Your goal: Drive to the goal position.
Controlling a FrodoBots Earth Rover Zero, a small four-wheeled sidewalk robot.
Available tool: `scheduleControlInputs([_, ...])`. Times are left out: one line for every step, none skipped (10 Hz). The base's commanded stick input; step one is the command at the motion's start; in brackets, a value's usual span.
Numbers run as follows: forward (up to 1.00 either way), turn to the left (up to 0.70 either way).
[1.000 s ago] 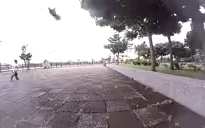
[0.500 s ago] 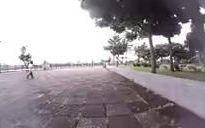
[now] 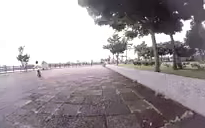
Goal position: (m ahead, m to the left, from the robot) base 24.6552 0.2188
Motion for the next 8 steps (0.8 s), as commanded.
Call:
scheduleControlInputs([1.0, 0.0])
scheduleControlInputs([1.0, 0.0])
scheduleControlInputs([1.0, 0.0])
scheduleControlInputs([1.0, 0.0])
scheduleControlInputs([1.0, 0.0])
scheduleControlInputs([1.0, 0.0])
scheduleControlInputs([1.0, 0.0])
scheduleControlInputs([1.0, 0.0])
